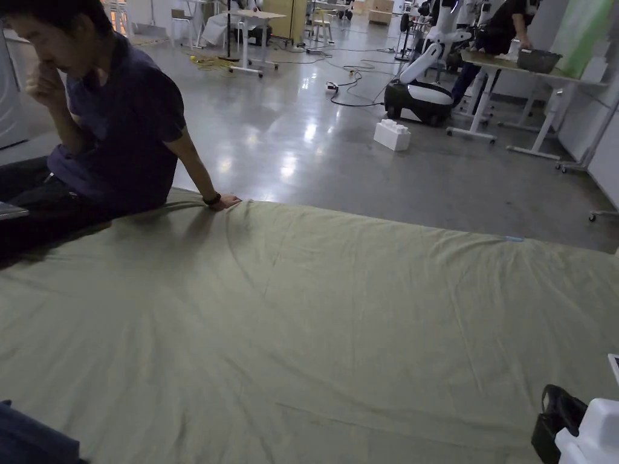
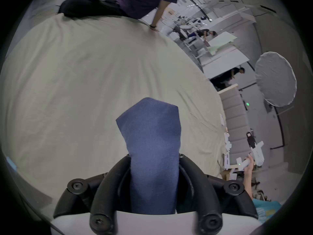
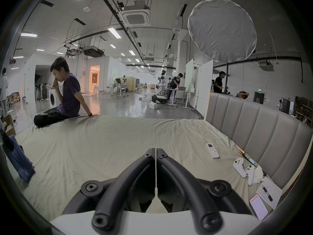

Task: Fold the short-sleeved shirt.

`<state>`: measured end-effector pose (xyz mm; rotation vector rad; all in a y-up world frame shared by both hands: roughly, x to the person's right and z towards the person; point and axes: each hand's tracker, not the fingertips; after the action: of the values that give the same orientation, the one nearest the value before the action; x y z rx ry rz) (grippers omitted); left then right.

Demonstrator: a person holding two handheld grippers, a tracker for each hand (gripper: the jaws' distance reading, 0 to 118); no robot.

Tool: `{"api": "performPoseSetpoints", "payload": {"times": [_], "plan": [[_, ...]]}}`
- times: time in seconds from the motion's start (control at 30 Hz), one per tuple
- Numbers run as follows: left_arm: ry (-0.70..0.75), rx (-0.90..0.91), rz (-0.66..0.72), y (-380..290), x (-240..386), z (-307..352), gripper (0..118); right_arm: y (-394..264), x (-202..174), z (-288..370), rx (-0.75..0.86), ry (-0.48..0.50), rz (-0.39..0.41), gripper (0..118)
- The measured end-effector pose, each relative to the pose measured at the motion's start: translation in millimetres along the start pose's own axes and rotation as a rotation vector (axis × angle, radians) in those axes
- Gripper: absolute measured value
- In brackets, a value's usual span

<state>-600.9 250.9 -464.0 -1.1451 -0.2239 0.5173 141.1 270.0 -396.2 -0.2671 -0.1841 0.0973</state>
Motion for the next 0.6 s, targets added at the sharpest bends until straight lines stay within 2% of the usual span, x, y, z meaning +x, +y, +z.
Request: {"api": "performPoseSetpoints", "payload": {"times": [0.23,0.3,0.37,0.4,0.47,0.6], "plan": [[0.239,-0.028,-0.006,-3,11,-21,30,-9,-1,-2,-0.029,0.005,-0.004,2],[0.344,-0.034,-0.058,-1,7,-30,33,-9,-1,-2,-0.03,0.008,-0.003,2],[0.472,-0.018,-0.146,-6,14,-38,41,-9,-2,-2,-0.029,0.013,0.002,2],[0.537,-0.015,-0.179,-5,12,-39,51,-8,-2,-2,-0.028,0.017,0.004,2],[0.611,0.01,-0.191,-6,16,-41,63,-8,-1,0,-0.023,0.023,0.008,2],[0.713,0.147,-0.2,-7,32,-38,65,-7,0,1,-0.018,0.03,0.016,2]]}}
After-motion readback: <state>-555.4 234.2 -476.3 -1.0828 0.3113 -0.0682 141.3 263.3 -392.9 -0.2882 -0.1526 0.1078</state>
